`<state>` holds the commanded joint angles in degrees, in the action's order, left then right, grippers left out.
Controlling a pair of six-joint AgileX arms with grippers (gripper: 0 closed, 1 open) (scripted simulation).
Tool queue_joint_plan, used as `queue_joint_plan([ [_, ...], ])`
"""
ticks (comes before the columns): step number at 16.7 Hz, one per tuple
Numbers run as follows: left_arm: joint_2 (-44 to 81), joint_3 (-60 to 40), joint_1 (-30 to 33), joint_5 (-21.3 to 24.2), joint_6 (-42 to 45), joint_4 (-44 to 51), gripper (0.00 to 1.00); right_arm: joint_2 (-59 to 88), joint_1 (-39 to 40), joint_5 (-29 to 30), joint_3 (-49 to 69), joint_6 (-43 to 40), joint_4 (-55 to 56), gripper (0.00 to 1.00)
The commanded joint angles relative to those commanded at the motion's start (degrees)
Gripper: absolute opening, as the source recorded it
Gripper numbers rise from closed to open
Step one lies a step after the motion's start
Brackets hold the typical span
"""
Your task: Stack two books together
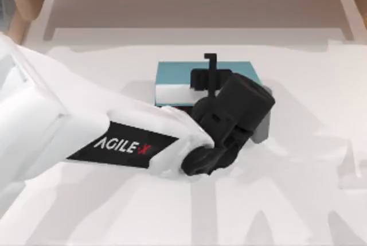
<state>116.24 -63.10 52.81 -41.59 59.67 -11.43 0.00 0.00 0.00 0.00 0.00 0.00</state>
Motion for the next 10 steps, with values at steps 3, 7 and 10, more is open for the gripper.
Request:
queue_joint_plan([
  [3, 0.0, 0.0, 0.0, 0.0, 0.0, 0.0, 0.53, 0.0, 0.0, 0.0, 0.0, 0.0, 0.0, 1.0],
  [7, 0.0, 0.0, 0.0, 0.0, 0.0, 0.0, 0.83, 0.0, 0.0, 0.0, 0.0, 0.0, 0.0, 1.0],
  [10, 0.0, 0.0, 0.0, 0.0, 0.0, 0.0, 1.0, 0.0, 0.0, 0.0, 0.0, 0.0, 0.0, 1.0],
])
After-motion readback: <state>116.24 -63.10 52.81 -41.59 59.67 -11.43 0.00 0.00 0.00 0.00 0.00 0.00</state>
